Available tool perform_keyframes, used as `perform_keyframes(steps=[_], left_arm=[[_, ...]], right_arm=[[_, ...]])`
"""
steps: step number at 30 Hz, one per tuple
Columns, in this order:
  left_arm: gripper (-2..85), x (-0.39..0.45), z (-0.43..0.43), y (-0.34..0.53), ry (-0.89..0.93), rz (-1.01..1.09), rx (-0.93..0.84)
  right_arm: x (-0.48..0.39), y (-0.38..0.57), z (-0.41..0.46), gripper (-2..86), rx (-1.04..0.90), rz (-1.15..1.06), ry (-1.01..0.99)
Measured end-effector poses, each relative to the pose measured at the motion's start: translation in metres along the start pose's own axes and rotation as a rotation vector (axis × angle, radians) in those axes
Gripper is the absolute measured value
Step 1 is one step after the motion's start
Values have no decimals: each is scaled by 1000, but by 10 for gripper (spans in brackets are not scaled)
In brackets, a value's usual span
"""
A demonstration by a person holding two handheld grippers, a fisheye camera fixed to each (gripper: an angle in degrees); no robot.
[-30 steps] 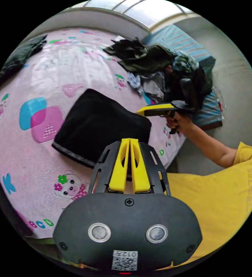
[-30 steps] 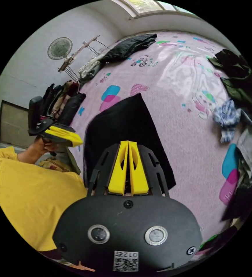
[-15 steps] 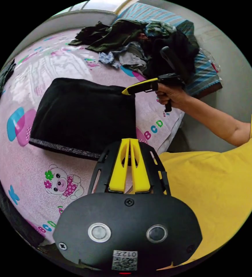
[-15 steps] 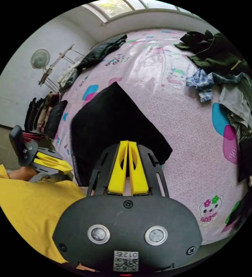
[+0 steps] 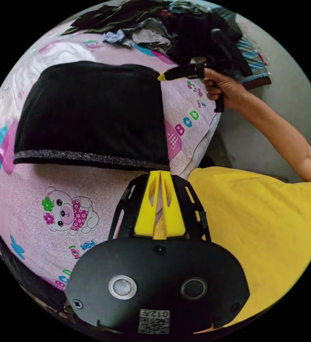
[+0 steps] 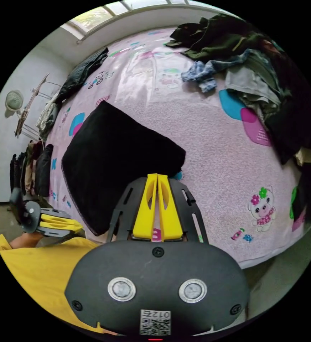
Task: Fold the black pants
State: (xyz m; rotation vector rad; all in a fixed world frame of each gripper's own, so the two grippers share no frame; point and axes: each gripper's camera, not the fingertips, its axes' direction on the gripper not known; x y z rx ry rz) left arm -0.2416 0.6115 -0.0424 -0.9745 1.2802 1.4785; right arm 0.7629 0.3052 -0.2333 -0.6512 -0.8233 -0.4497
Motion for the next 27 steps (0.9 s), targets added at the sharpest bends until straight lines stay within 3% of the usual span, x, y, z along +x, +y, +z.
perform_keyframes(steps=[3,5,11,14,20,23,27], left_arm=[[4,19,-21,-6,3,62,153],[3,25,-13,-18,9,86,155],[3,45,77,-34,-230,76,-129],[3,45,85,-29,-211,-49,-61],[1,56,94,-17,-230,-215,16],[2,70,89,-8,-256,-276,84],[3,89,50,4,-478,-426,318]], right_arm=[[20,12,-18,0,66,100,7],[32,11,-26,0,102,160,-63],[20,-17,-4,1,52,58,-126],[9,-26,27,1,-98,-63,-45],[-33,-14,28,2,-61,-463,102],[-43,-8,28,4,-37,-524,116],[-51,-7,28,5,-29,-553,105]])
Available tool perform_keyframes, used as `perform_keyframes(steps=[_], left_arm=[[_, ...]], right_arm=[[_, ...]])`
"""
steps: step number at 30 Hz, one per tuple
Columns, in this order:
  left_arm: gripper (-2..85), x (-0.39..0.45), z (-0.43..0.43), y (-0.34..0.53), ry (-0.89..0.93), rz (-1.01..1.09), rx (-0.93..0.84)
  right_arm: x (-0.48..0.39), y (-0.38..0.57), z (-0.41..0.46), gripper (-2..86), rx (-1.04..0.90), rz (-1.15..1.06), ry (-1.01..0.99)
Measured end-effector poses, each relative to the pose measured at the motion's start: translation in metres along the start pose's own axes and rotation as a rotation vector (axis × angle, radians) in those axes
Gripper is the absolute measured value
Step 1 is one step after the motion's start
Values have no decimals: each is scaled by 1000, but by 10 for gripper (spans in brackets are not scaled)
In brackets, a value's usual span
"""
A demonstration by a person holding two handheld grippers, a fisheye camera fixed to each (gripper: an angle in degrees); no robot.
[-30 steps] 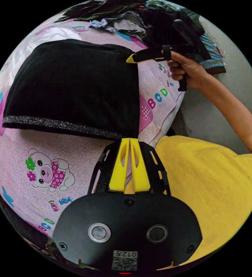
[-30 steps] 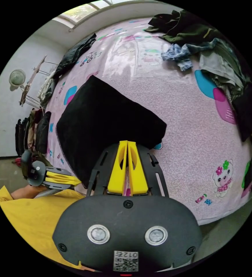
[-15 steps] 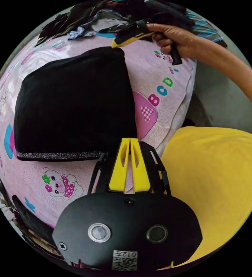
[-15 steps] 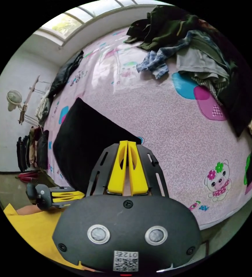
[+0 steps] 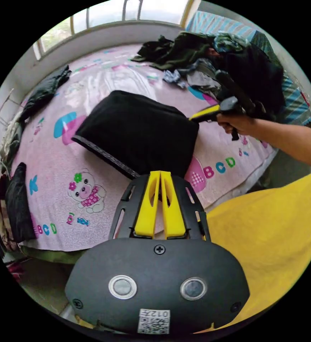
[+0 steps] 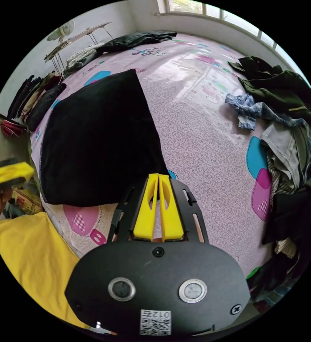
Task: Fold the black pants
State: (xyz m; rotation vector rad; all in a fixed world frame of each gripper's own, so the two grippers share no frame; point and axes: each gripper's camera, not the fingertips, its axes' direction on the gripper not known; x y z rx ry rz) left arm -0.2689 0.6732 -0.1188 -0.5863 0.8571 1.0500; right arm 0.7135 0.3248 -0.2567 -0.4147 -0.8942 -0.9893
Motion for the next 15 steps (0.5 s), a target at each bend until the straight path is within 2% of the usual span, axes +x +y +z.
perform_keyframes(steps=[3,9,15], left_arm=[[3,-23,-1,-22,-130,-169,11],[4,-59,49,-37,-49,-377,-129],[5,-53,43,-26,-81,-255,-70]], right_arm=[[-7,-2,-1,6,16,-47,7],[-9,-6,-3,6,26,-21,-32],[-4,-26,-10,6,-88,22,-83]])
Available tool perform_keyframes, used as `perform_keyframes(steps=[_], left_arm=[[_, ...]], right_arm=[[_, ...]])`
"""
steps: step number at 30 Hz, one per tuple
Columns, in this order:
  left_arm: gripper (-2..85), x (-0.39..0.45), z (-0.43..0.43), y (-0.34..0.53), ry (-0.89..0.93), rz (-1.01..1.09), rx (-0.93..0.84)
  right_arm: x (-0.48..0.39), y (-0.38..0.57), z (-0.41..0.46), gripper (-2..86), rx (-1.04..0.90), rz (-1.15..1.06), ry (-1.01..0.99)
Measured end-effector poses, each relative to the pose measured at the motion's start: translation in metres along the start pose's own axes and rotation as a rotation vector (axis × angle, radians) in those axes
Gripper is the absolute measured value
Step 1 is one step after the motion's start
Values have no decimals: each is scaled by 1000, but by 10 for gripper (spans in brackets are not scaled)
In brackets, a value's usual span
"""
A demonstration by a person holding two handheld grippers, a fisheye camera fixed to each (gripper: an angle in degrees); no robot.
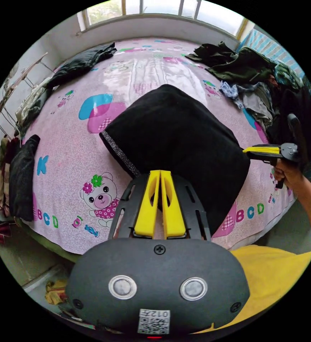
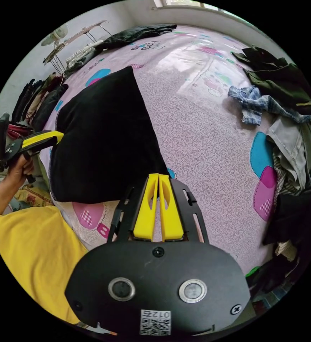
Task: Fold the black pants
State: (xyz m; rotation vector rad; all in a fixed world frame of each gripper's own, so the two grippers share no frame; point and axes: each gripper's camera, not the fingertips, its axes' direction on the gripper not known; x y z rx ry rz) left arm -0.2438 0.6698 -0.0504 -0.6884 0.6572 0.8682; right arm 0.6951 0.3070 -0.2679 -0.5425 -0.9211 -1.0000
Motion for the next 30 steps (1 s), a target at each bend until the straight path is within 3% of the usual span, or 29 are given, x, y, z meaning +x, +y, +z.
perform_keyframes(steps=[3,6,10,15,18,24,30], left_arm=[[5,-22,-24,0,106,-72,42],[5,-48,-50,-4,110,-148,178],[5,-65,-35,-33,116,-176,127],[4,-76,14,-48,56,-212,-44],[5,-76,23,-35,26,-189,5],[5,-83,34,-31,28,-189,19],[6,-100,-2,-13,62,-242,81]], right_arm=[[-1,-11,-28,6,2,55,62],[-14,-31,-67,5,154,50,149],[-61,-95,-81,4,295,-99,11],[-121,-166,-37,0,209,-254,26],[-126,-191,9,0,39,-278,90],[-117,-195,14,-1,39,-286,63],[-95,-159,-40,0,123,-264,-25]])
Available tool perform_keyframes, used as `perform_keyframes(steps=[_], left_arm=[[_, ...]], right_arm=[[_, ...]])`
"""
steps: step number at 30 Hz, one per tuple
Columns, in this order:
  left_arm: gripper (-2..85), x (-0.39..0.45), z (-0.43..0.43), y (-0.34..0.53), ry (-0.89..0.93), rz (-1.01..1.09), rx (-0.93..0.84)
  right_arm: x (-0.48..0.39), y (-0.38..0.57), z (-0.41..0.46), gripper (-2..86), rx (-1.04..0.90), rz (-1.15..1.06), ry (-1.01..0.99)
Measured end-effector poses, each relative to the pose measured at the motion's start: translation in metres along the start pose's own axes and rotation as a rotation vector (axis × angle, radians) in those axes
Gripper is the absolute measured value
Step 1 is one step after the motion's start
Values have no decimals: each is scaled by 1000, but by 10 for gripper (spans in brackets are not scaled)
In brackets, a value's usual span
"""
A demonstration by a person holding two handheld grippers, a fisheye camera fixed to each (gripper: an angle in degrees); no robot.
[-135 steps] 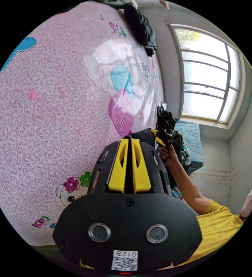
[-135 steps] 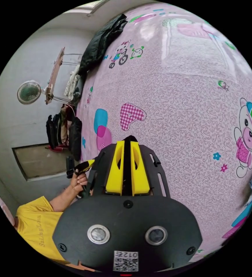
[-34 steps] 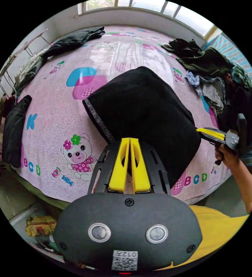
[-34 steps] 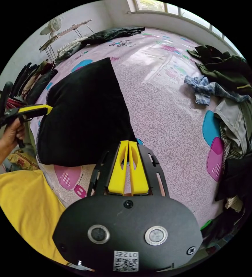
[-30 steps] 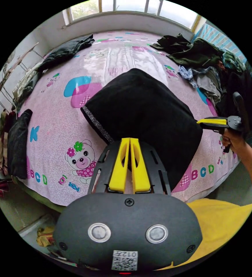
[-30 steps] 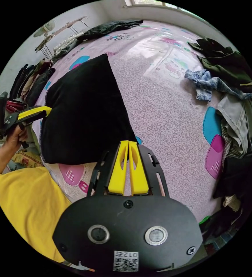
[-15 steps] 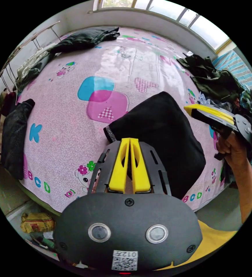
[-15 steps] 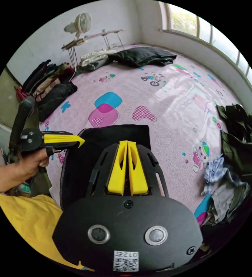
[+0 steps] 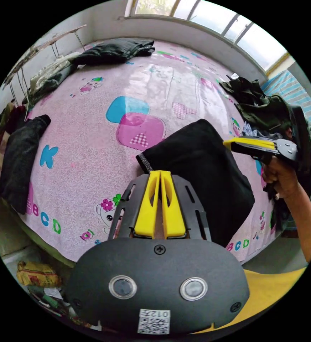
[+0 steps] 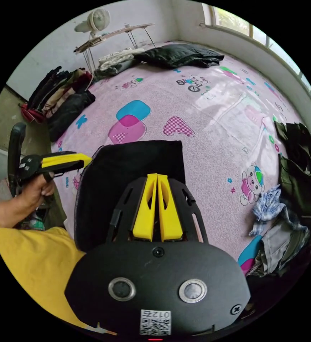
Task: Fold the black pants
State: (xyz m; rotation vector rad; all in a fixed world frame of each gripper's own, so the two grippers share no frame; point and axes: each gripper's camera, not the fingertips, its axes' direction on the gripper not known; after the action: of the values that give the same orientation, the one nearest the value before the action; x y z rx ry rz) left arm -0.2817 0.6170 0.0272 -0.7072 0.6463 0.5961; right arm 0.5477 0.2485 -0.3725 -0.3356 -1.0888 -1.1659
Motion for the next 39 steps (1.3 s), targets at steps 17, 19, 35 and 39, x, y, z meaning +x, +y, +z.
perform_keyframes(steps=[17,19,35,39], left_arm=[[5,26,-1,63,-34,264,-58],[5,34,-9,75,28,335,-55],[45,-58,14,113,205,95,-277],[101,-106,39,127,411,-113,-378]], right_arm=[[6,130,-14,-1,-43,13,14],[1,153,-27,0,-20,-28,-24],[127,278,-25,39,91,392,-114],[186,308,-12,85,136,572,-296]])
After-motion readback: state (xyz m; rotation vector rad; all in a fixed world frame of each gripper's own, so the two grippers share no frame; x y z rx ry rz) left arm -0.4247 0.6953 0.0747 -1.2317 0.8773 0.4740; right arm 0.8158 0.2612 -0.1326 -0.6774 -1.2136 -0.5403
